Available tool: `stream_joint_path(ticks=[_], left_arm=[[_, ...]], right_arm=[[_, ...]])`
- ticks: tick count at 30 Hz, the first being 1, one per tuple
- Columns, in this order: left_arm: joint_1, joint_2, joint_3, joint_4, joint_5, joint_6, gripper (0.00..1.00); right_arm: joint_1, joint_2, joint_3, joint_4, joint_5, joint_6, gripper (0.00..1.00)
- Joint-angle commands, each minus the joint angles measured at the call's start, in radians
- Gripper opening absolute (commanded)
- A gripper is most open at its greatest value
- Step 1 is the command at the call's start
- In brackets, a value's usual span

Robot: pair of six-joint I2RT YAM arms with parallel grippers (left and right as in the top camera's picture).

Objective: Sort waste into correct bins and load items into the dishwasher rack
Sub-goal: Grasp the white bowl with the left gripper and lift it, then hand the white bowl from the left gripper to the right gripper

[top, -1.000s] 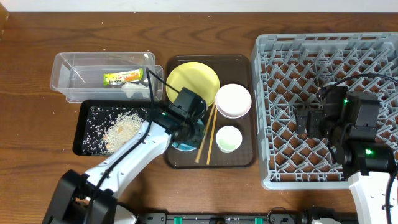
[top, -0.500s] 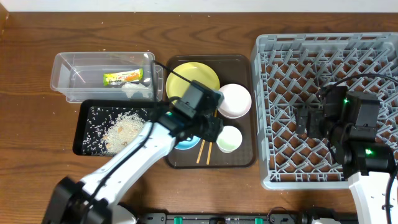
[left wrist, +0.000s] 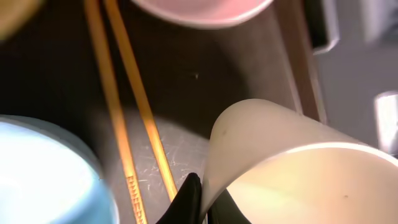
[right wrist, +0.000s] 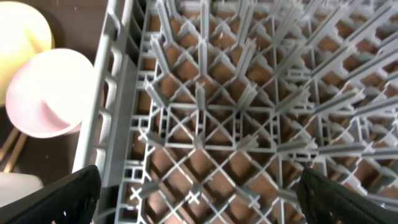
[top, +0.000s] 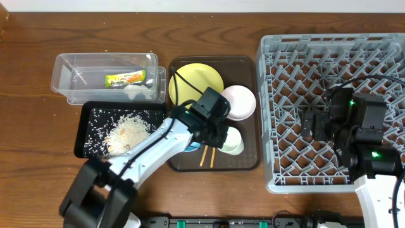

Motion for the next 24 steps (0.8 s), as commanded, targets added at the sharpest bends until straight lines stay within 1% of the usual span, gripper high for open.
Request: stream_joint_path(ticks=[1,3,5,7,11,12,15,17,21,24], left_arm=[[0.072,-0.119,0.02,0.019,0.066,-0.037,0.06],[0.135,-0.16,0.02,0.056,0.117,-0.071,0.06],[0.21,-0.178,0.02,0.122,0.182,-0.147,0.06],[0.285,-0.172,0.018,0.209,0.293,-0.23,0.06],[0.383,-0.113,0.017,0.415,0.616,-0.354,0.06],[0.394,-0.091,0.017,0.469,0.705,-0.381,0.06],[0.396,-0.042,0.017,0.586,0.893,-0.454,0.06],[0.388,-0.023,0.017,0.623,0.962,-0.484,0.06],[0.369,-0.018,0.017,0.623,0.992,-0.496,0.06],[0.353,-0.018,0.017,0.623,1.019,-0.502,0.06]], right_arm=[[-0.007,-0.007,0.019,0.042,0.006,0.013,0.99],[-0.007,-0.007,0.019,0.086,-0.017,0.013,0.99],[-0.007,-0.006,0.019,0.126,-0.098,0.012,0.99],[-0.007,0.001,0.019,0.154,-0.267,-0.018,0.99],[0.005,0.041,0.019,0.166,-0.616,-0.095,0.98],[0.013,0.054,0.019,0.166,-0.668,-0.109,0.98],[0.05,0.105,0.019,0.179,-0.766,-0.155,0.99],[0.077,0.139,0.019,0.211,-0.809,-0.164,0.99],[0.128,0.204,0.019,0.346,-0.966,-0.19,0.99],[0.156,0.238,0.019,0.455,-1.018,-0.189,0.99]])
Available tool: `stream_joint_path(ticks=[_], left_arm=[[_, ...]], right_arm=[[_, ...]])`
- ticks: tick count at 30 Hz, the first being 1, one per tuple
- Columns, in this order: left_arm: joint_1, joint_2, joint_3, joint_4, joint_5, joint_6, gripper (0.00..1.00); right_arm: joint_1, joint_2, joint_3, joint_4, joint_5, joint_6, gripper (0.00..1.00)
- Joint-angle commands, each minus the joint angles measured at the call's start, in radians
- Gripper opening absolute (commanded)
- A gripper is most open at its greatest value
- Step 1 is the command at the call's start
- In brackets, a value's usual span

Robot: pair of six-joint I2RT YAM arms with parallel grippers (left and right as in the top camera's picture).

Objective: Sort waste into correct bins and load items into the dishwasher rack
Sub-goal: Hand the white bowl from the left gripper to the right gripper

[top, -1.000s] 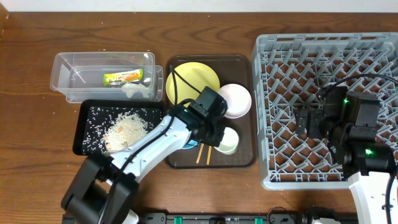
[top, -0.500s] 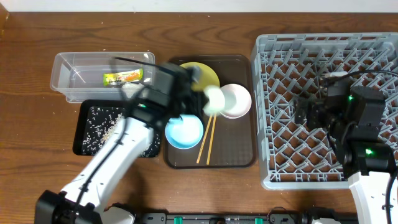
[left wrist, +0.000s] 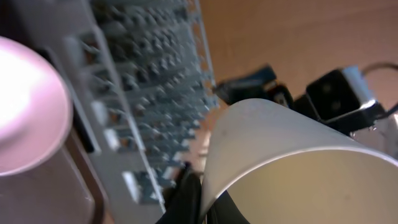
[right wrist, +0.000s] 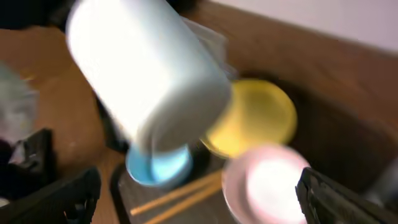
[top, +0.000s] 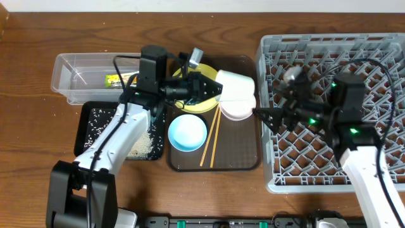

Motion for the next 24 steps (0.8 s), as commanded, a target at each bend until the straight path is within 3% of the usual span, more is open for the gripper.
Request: stream_joint_path(ticks=[1,7,9,12,17,24], left_arm=[[-0.018,-0.004,0.01,0.005,0.11,-0.034,0.06],[-0.036,-0.004,0.01,0.006,0.135,-0.053,0.06],[-0.036,-0.004,0.01,0.006,0.138,-0.056,0.06],[-0.036,-0.004,0.01,0.006,0.137,-0.059,0.06],[-0.036,-0.004,0.01,0.006,0.137,-0.06,0.06],[-0.036,-0.004,0.01,0.014,0.137,-0.067,0.06]], right_arm=[[0.035,0.029,0.014,0.068,-0.161,-0.029,0.99],[0.076,0.043,0.014,0.195,-0.164,0.016,0.98],[0.076,0.043,0.014,0.218,-0.164,0.035,0.94],[0.076,0.043,0.014,0.22,-0.164,0.035,0.78],[0.076,0.043,0.014,0.217,-0.165,0.047,0.67],[0.076,0.043,0.014,0.216,-0.165,0.046,0.64]])
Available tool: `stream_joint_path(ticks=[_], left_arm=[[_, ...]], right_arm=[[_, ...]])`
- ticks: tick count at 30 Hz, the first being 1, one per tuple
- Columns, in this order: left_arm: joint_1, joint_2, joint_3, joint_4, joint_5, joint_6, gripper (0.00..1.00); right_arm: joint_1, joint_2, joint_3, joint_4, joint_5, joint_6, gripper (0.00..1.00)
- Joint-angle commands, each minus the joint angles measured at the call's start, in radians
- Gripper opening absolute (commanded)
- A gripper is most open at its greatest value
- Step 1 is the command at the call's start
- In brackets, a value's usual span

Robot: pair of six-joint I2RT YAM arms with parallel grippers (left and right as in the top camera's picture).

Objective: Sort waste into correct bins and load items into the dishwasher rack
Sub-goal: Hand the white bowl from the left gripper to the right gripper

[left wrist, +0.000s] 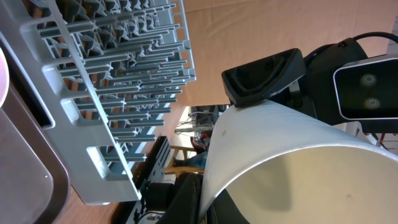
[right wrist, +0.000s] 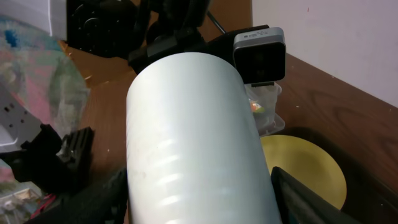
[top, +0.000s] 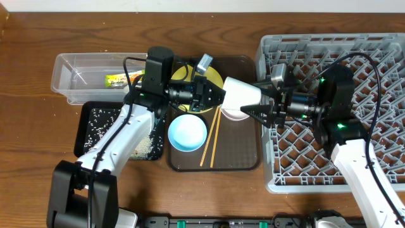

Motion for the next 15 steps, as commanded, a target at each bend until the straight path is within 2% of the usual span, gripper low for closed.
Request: stream_joint_path(ticks=[1,5,9,12,15], left_arm=[[-0.005,-0.004,0.01,0.01,0.029,-0.005,0.06],[-0.005,-0.004,0.01,0.014,0.029,-0.005,0.06],[-0.005,-0.004,0.01,0.04,0.025,-0.004,0.15],[-0.005,-0.004,0.01,0.036,-0.01,0.055,0.38],[-0.005,-0.004,0.01,-0.031,-0.12,0.18,0.49]], right_arm=[[0.006,0.003,0.014,-0.001,0.007,0.008,0.62],[0.006,0.003,0.014,-0.001,0.007,0.009,0.56],[0.006,0.003,0.014,-0.001,0.008,0.009,0.43],[0.006,0.003,0.014,-0.001,0.023,0.01,0.4],[0.006,0.003,0.014,-0.002,0.103,0.05,0.37]])
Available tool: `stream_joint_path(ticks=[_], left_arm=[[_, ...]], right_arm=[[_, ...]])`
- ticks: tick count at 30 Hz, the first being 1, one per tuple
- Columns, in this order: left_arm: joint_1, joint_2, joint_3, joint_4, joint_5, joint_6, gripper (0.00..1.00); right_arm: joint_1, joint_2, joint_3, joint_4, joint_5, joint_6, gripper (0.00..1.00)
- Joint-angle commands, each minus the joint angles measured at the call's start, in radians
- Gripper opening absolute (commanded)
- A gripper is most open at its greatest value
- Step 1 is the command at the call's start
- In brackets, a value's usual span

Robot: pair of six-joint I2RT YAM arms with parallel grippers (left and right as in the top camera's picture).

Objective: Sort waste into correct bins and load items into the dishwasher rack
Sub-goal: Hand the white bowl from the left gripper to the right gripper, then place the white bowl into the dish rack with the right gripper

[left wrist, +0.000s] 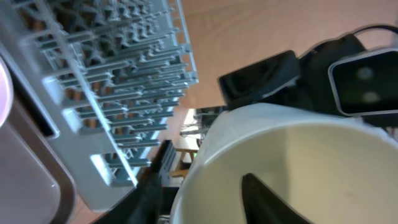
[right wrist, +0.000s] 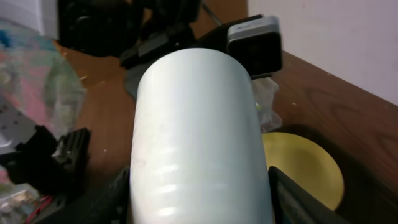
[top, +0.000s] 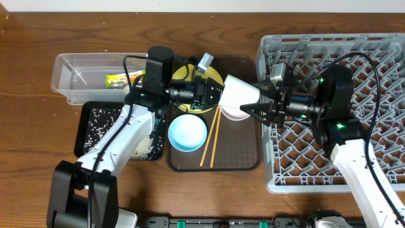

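A white cup [top: 239,94] hangs on its side above the brown tray [top: 243,161], between both arms. My left gripper [top: 214,92] is at its mouth, open: in the left wrist view one finger [left wrist: 152,186] stands outside the rim and the other inside the cup [left wrist: 298,162]. My right gripper [top: 256,107] is shut on the cup [right wrist: 199,137], a finger on each side of its body. The grey dishwasher rack [top: 380,50] is at the right, with nothing in it that I can see.
On the brown tray lie a blue bowl [top: 187,133], two chopsticks [top: 211,136], a yellow plate [top: 180,71] and a pink bowl [top: 233,114] partly under the cup. A clear bin [top: 76,76] with a wrapper and a black tray [top: 95,120] of rice sit at the left.
My left gripper's fingers, pinched on the cup's rim before, now stand apart on either side of it. The cup and both arms are nearly where they were; the right fingers stay against the cup.
My left gripper was pinched on the rim of the cup down on the brown tray, my right arm over the rack. Then the left held the cup lifted and turned toward the right gripper. Then the right fingers were around it, and now the left has opened.
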Motion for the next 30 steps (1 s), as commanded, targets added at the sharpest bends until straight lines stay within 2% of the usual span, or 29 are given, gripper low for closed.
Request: stream_joint_path(ticks=[1,4,8,12,16,20,22,25,30], left_arm=[[-0.002,-0.004,0.01,-0.084,-0.156,0.16,0.5],[-0.002,-0.004,0.01,-0.274,-0.433,0.279,0.55],[0.021,-0.027,0.01,-0.414,-0.621,0.384,0.6],[0.071,-0.119,0.01,-0.502,-0.727,0.459,0.63],[0.135,-0.239,0.01,-0.595,-0.822,0.467,0.64],[0.189,-0.343,0.01,-0.69,-0.842,0.501,0.63],[0.202,-0.377,0.01,-0.735,-0.91,0.5,0.64],[0.206,-0.406,0.01,-0.795,-1.023,0.5,0.64],[0.206,-0.404,0.01,-0.825,-1.042,0.5,0.64]], right_arm=[[0.002,0.003,0.014,0.002,0.112,0.061,0.32],[0.002,0.003,0.014,-0.009,0.262,0.104,0.29],[-0.002,-0.003,0.027,-0.057,0.439,0.12,0.2],[-0.026,-0.011,0.12,-0.218,0.584,0.12,0.1],[-0.063,-0.011,0.247,-0.408,0.746,0.12,0.01],[-0.109,-0.01,0.349,-0.564,0.934,0.121,0.01],[-0.135,-0.01,0.386,-0.641,1.009,0.137,0.01],[-0.178,-0.01,0.422,-0.802,1.116,0.224,0.01],[-0.256,0.001,0.419,-1.018,1.28,0.351,0.01]])
